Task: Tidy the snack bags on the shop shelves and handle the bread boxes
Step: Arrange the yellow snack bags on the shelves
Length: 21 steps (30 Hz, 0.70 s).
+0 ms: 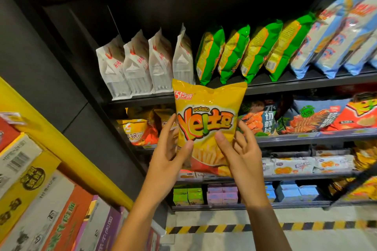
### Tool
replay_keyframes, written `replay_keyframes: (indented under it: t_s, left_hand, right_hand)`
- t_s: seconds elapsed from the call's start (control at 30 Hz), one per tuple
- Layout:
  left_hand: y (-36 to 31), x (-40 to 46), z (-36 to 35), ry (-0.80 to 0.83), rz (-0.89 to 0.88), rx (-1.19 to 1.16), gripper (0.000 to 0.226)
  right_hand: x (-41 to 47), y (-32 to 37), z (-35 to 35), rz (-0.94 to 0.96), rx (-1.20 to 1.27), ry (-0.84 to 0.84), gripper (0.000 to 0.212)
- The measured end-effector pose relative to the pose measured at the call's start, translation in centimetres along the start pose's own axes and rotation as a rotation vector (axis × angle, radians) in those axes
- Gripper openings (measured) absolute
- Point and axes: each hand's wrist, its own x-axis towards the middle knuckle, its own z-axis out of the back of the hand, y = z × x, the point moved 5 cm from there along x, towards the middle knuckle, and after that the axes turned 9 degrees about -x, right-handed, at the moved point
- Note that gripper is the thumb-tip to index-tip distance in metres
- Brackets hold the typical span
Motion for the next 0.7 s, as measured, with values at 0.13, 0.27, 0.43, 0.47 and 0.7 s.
replay_keyframes:
  t_s: [0.13,0.27,0.43,0.47,0.7]
  left_hand:
    - [1.7,0.0,1.3,-0.253,0.136,-0.27,0.045]
    - [3.1,-0.7,2.0,-0.391,0.3,-0.382,0.044]
    - [3.0,-1.0,2.4,-0.417,0.303,-0.368,0.04]
    - [2.8,-0.9,2.5,-0.43,0.287,-0.352,0.041]
    - [-0.4,-0.3,2.1,-0.234,0.018,-0.143,0.05]
  right_hand:
    - [-0.3,1.7,0.2,0.055,-0.022,0.14,0.048]
    - [-0.8,1.4,-1.0,0.067,-0.132,0.363,0.052]
    - [-1.1,0.9,-2.3,0.077,-0.159,0.467,0.059]
    - [-1.0,1.2,-2.6,0.078,-0.169,0.487,0.059]
    - [-1.2,0.8,-2.3,0.028,-0.087,0.432,0.076]
